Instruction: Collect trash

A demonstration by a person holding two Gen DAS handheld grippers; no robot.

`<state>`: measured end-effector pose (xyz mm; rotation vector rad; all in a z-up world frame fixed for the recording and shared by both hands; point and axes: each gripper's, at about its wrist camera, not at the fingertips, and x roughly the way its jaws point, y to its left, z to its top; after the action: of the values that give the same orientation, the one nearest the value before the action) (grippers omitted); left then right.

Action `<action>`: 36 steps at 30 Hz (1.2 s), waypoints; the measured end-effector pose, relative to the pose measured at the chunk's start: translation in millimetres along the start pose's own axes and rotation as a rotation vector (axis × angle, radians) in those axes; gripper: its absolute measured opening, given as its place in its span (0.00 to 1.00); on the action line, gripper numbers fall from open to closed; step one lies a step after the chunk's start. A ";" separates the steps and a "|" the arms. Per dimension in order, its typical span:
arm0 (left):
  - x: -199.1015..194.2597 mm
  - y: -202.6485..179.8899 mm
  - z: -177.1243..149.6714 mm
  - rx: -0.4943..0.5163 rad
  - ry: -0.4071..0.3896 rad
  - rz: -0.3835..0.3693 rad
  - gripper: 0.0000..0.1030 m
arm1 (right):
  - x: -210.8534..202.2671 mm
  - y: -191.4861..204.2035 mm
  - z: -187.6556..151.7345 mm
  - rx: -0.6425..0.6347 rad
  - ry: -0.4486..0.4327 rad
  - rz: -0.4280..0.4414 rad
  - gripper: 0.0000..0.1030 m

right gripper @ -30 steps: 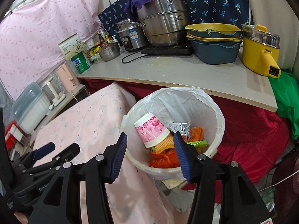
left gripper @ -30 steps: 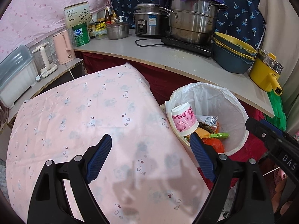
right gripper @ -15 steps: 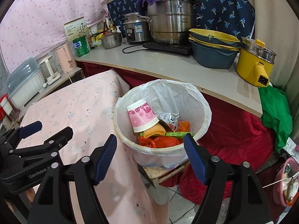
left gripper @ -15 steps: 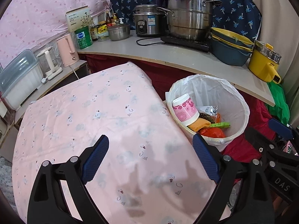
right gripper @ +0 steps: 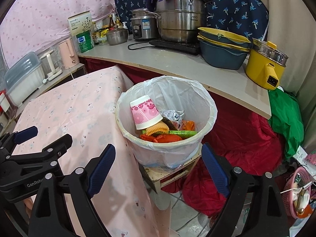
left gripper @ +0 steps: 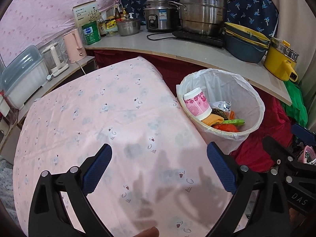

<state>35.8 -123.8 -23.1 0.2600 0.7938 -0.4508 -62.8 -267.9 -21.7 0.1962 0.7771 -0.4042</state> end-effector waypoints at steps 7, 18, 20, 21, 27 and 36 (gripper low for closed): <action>-0.1 -0.6 -8.3 -0.006 0.010 0.004 0.90 | -1.6 1.3 -6.2 -0.016 0.003 -0.015 0.84; -0.3 1.4 -17.1 -0.021 0.018 0.024 0.90 | -1.7 5.1 -16.0 -0.031 0.010 -0.018 0.85; -0.7 2.2 -18.0 -0.022 0.014 0.027 0.90 | -1.7 5.3 -17.7 -0.030 0.012 -0.018 0.85; -0.7 1.8 -18.2 -0.021 0.013 0.030 0.90 | -1.5 5.2 -18.1 -0.030 0.012 -0.018 0.85; -0.7 -0.1 -19.2 -0.012 0.011 0.043 0.90 | -0.5 6.0 -20.2 -0.035 0.015 -0.018 0.85; -2.4 -3.6 -21.9 0.001 0.012 0.058 0.90 | 1.6 4.4 -23.0 -0.031 0.022 -0.023 0.85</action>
<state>18.9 -117.8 -36.3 0.2864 0.7953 -0.3953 -74.7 -257.0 -38.9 0.1631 0.8078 -0.4121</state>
